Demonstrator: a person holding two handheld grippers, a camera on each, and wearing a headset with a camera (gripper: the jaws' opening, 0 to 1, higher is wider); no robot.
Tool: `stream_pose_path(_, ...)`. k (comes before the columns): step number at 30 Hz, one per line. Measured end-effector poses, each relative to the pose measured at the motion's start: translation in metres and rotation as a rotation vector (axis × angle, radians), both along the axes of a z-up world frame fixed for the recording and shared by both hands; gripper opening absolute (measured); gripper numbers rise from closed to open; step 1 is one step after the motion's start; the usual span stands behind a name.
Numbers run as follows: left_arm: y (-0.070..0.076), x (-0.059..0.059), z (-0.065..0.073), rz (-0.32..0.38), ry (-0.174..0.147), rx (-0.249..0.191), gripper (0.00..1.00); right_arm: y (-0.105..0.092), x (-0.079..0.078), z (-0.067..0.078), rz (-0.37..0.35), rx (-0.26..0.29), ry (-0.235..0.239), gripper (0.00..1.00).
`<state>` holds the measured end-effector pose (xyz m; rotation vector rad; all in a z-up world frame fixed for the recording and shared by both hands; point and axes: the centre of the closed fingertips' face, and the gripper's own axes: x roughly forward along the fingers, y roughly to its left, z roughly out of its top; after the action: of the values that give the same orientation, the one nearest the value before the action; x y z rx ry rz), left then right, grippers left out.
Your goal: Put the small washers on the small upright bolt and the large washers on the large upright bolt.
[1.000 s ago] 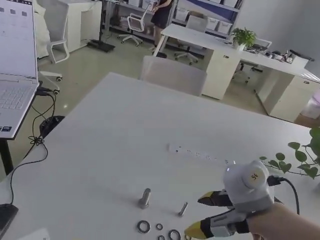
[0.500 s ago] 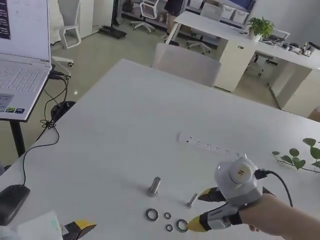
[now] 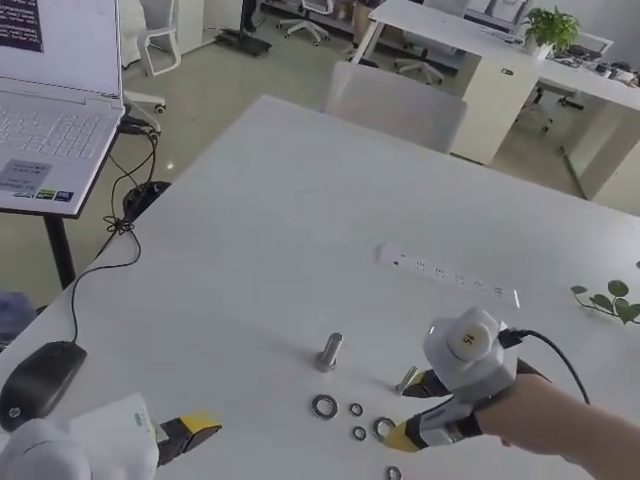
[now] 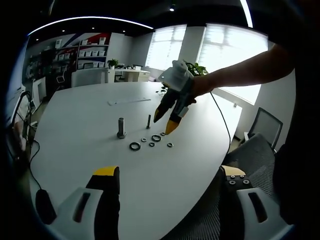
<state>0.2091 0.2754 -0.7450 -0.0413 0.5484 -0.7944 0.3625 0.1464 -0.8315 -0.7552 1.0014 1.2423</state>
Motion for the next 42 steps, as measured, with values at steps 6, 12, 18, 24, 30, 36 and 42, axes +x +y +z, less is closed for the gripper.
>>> stream_pose_path(6, 0.001, 0.001, -0.002, 0.000, 0.006, 0.004, 0.80, -0.002, 0.004, -0.017, -0.005, -0.029, 0.004, 0.46)
stream_pose_path(12, 0.003, 0.001, -0.003, 0.003, 0.018, -0.008, 0.79, -0.005, 0.007, -0.029, -0.012, -0.058, 0.017, 0.44)
stream_pose_path(18, 0.003, 0.000, -0.005, 0.001, 0.022, -0.004, 0.78, -0.007, 0.005, -0.036, -0.004, -0.071, 0.018, 0.43)
stream_pose_path(24, 0.000, -0.004, -0.008, -0.013, 0.027, 0.000, 0.77, -0.008, 0.010, -0.038, -0.013, -0.092, 0.004, 0.39)
stream_pose_path(30, -0.003, -0.005, -0.007, -0.021, 0.033, -0.009, 0.74, -0.008, 0.010, -0.040, -0.013, -0.104, 0.008, 0.36)
stream_pose_path(36, -0.003, -0.006, -0.006, -0.028, 0.034, -0.001, 0.72, -0.009, 0.007, -0.046, -0.004, -0.123, 0.016, 0.36)
stream_pose_path(42, -0.007, -0.009, -0.005, -0.053, 0.026, 0.014, 0.71, -0.009, 0.009, -0.046, 0.002, -0.126, 0.005, 0.34)
